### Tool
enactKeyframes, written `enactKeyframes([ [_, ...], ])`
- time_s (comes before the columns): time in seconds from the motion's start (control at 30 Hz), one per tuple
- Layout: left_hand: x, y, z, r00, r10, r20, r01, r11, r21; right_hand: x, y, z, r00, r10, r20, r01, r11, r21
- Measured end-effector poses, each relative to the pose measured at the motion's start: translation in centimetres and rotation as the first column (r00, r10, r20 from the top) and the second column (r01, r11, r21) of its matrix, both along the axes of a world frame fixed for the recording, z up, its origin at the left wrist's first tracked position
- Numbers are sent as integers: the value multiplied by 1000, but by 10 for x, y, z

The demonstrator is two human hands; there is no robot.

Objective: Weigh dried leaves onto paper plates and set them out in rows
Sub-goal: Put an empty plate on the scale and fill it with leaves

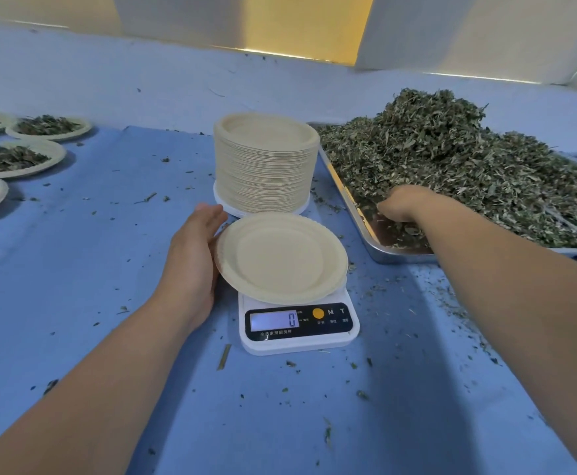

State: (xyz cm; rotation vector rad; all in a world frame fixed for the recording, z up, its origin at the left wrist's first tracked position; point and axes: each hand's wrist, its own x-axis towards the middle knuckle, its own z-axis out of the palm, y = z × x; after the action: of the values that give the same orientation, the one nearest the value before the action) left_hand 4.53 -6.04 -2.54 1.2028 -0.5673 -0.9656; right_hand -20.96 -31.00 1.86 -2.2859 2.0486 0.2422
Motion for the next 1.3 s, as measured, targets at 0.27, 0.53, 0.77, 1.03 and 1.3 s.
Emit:
enactKeyframes([
  [0.27, 0, 1, 2, 997, 53, -54, -53, 999, -6, 3, 23, 32, 949, 59, 308, -83, 995, 64],
  [0.53, -2, 3, 7, 995, 61, -82, -61, 998, 3, 5, 22, 15, 969, 70, 236, 0, 958, -285],
  [0.77, -1, 2, 7, 992, 62, -109, -61, 998, 11, 14, 14, -15, 991, 85, -101, -85, 996, 9],
  [1.03, -1, 3, 4, 996, 47, -78, -47, 999, 11, 9, 32, 4, 954, 266, 135, -212, 922, -323],
  [1.3, -1, 5, 4, 1000, 16, 5, -16, 1000, -16, 9, 43, 7, 924, 282, 259, -212, 940, -266],
])
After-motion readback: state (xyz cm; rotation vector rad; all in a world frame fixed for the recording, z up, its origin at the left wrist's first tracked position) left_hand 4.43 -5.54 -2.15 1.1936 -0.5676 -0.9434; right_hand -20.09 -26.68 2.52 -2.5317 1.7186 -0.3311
